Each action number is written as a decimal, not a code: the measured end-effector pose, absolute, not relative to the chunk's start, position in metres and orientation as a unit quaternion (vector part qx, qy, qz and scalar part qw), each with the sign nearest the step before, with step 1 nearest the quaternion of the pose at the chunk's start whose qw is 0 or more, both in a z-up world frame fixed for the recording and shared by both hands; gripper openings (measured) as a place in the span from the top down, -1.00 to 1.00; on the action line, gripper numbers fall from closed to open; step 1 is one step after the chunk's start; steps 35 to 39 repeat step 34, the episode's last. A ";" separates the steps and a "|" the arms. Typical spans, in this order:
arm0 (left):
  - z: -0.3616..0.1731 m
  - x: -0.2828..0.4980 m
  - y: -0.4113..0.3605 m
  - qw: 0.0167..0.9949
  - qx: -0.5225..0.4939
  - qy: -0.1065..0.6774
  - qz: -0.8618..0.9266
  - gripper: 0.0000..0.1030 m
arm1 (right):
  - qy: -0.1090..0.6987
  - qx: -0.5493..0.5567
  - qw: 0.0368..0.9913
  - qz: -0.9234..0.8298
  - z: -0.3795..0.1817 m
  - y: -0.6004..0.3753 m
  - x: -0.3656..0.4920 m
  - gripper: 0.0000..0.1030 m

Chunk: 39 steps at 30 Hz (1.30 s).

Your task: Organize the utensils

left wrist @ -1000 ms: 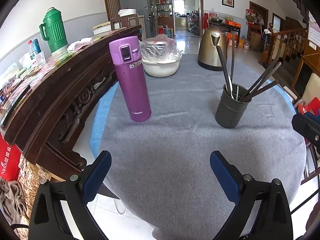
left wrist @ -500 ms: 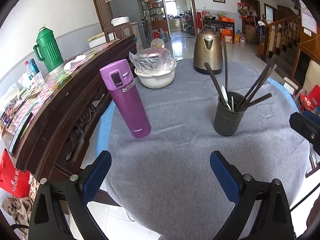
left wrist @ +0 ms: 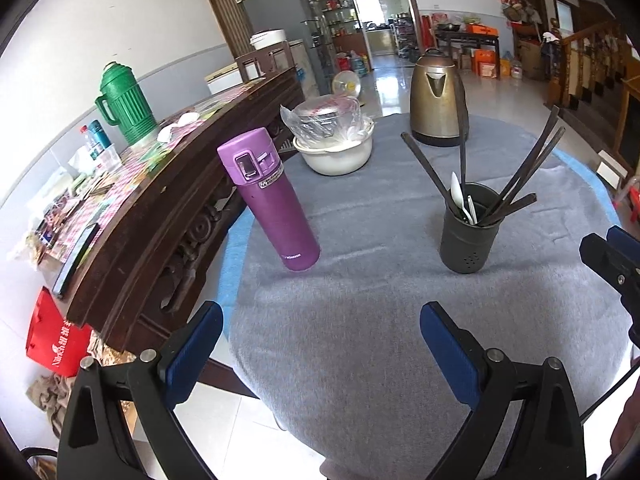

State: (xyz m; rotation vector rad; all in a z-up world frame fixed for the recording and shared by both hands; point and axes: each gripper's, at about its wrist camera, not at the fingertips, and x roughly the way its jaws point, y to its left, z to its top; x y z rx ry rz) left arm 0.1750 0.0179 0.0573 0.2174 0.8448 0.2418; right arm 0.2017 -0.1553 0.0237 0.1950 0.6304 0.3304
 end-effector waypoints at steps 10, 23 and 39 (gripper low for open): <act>0.062 0.176 -0.018 0.890 0.136 0.418 0.123 -0.92 | 0.289 0.137 0.931 0.177 0.012 -0.188 0.189 -0.47; 0.068 0.175 -0.024 0.903 0.128 0.402 0.082 -0.92 | 0.268 0.121 0.943 0.153 0.030 -0.189 0.179 -0.47; 0.053 0.185 -0.005 0.915 0.092 0.391 0.049 -0.92 | 0.269 0.072 0.951 0.138 0.041 -0.162 0.190 -0.47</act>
